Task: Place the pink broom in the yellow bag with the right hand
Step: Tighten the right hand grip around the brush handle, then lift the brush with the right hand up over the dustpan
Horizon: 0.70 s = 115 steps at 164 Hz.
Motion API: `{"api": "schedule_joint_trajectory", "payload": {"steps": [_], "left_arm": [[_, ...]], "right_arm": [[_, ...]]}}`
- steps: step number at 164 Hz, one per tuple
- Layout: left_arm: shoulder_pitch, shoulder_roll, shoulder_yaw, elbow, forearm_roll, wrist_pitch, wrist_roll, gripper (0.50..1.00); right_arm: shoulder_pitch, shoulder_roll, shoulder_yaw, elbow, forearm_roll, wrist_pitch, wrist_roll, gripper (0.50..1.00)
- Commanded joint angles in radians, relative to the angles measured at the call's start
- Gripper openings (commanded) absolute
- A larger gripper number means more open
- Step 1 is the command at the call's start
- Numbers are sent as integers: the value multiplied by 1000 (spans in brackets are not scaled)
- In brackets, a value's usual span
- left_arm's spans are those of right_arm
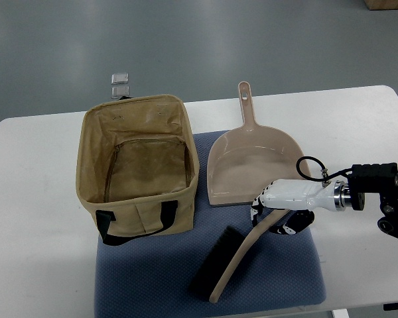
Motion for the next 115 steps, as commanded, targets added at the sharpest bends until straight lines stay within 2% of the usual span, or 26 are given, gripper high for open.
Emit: {"api": "schedule_joint_trajectory", "payload": {"steps": [1, 16, 115], "left_arm": [[0, 0, 0, 0, 0, 0, -1, 1000], [0, 0, 0, 0, 0, 1, 0, 1000], [0, 0, 1, 0, 0, 0, 0, 1000]], "right_arm": [[0, 0, -1, 0, -1, 2, 1, 539], [0, 0, -1, 0, -2, 2, 3, 500], [5, -28, 57, 2, 19, -1, 77, 500]]}}
